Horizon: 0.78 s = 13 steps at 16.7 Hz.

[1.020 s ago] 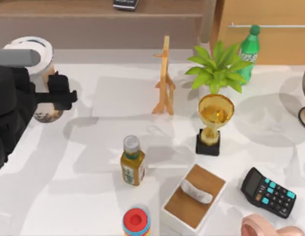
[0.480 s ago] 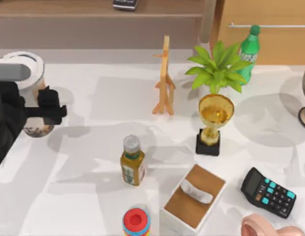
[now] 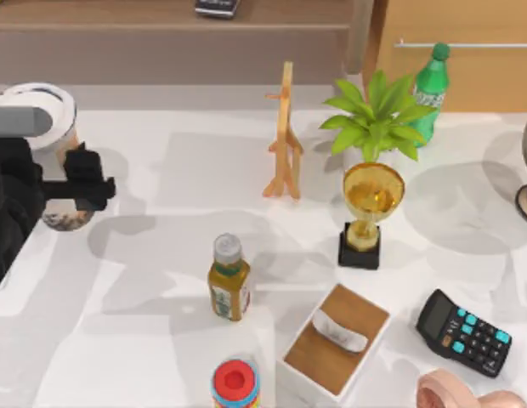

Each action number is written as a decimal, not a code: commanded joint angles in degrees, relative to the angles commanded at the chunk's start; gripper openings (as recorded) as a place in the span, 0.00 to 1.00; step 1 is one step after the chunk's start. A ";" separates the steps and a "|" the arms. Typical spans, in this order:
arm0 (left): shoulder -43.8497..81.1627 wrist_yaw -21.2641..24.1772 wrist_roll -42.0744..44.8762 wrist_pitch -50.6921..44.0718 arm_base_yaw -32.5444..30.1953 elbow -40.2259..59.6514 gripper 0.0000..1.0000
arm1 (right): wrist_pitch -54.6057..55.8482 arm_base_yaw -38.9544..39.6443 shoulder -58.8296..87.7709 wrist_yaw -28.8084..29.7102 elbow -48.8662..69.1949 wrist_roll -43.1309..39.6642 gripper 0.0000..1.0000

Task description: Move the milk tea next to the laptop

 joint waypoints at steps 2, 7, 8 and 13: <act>0.40 0.14 0.19 1.73 -0.13 -0.06 0.00 | 0.00 0.00 0.00 0.00 0.00 0.00 1.00; 2.56 0.32 0.50 6.46 -0.21 -0.77 0.00 | 0.00 0.00 0.00 0.00 0.00 0.00 1.00; 3.11 0.30 0.44 7.30 -0.15 -1.06 0.00 | 0.00 0.00 0.00 0.00 0.00 0.00 1.00; 5.83 0.14 0.05 9.89 0.22 -2.77 0.00 | 0.00 0.00 0.00 0.00 0.00 0.00 1.00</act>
